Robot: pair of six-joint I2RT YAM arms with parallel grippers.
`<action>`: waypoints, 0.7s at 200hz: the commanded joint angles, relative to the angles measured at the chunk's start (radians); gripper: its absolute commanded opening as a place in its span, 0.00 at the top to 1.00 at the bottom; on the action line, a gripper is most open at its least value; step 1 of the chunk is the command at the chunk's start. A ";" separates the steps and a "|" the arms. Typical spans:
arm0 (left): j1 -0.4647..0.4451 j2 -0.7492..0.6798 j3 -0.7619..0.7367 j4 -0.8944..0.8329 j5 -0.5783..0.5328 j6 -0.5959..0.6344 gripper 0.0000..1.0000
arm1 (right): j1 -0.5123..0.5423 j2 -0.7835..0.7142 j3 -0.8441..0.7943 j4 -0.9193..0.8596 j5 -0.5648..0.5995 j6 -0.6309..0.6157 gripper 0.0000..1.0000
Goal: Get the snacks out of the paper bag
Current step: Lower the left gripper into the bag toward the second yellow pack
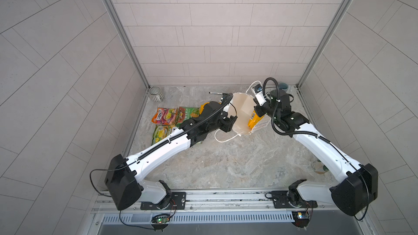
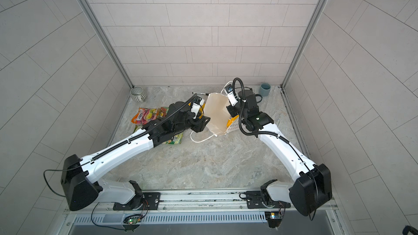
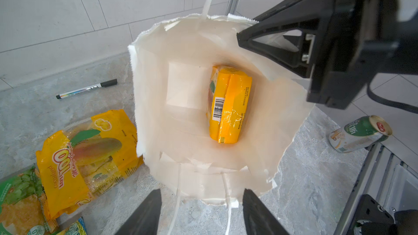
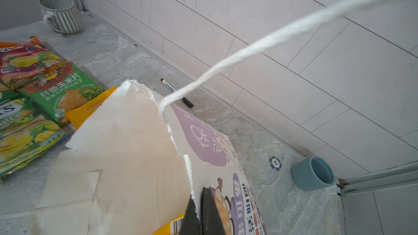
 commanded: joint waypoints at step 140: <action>-0.017 0.371 0.086 0.266 0.099 -0.033 0.29 | 0.029 -0.075 -0.079 0.066 -0.121 0.143 1.00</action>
